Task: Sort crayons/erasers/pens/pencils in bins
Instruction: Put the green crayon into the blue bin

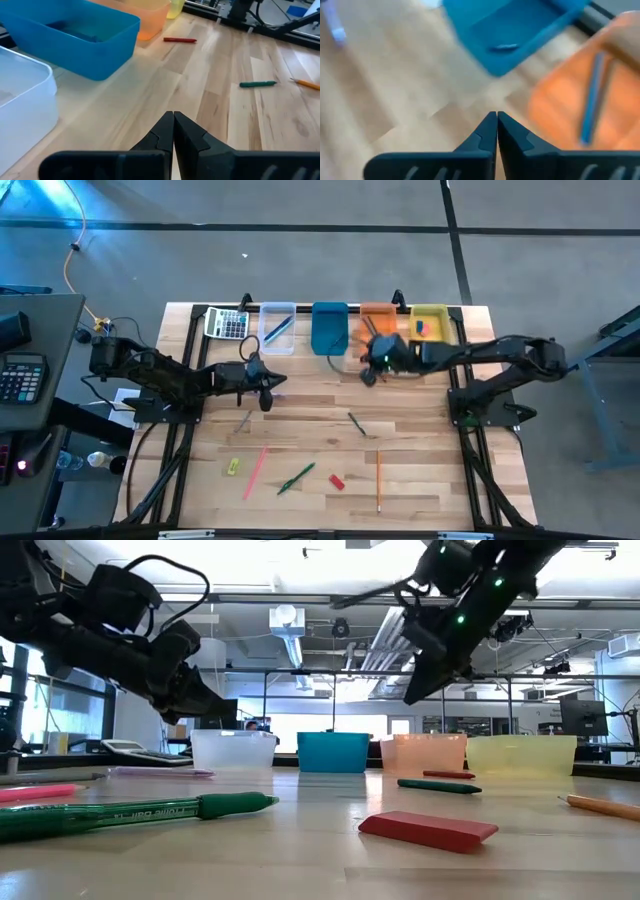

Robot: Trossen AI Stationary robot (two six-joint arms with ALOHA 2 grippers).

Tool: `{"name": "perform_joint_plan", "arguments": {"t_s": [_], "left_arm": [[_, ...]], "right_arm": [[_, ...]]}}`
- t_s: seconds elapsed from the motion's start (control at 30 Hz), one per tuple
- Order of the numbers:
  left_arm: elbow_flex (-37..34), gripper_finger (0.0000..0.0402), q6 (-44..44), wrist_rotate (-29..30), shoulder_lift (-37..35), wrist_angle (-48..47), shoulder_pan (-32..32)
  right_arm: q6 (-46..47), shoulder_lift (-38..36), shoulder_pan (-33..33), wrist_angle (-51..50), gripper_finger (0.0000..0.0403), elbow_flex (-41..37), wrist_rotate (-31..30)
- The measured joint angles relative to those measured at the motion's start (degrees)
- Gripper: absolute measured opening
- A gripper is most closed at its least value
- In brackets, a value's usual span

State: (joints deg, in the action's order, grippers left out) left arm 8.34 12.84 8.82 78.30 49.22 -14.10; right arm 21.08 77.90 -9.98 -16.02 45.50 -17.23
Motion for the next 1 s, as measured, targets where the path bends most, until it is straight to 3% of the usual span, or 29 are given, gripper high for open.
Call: {"name": "perform_joint_plan", "arguments": {"t_s": [0.43, 0.63, 0.8, 1.0], "left_arm": [[0.0, 0.0000, 0.4, 0.5, 0.0, 0.1, 0.0], [0.0, 0.0000, -2.3, 1.3, 0.0, -0.1, 0.0], [0.0, 0.0000, -2.6, 2.5, 0.0, 0.1, 0.0], [0.0, 0.0000, -2.6, 3.2, 0.0, -0.2, 0.0]], "right_arm": [[24.9, 3.3, 23.1, -1.9, 0.0001, -0.8, -6.1], [30.2, 11.5, 26.6, -2.6, 0.0001, 3.6, -3.0], [32.9, 18.0, 27.0, -11.5, 0.0004, 10.5, 0.3], [33.2, 23.9, 27.0, -16.2, 0.0064, 16.5, 4.2]]}}
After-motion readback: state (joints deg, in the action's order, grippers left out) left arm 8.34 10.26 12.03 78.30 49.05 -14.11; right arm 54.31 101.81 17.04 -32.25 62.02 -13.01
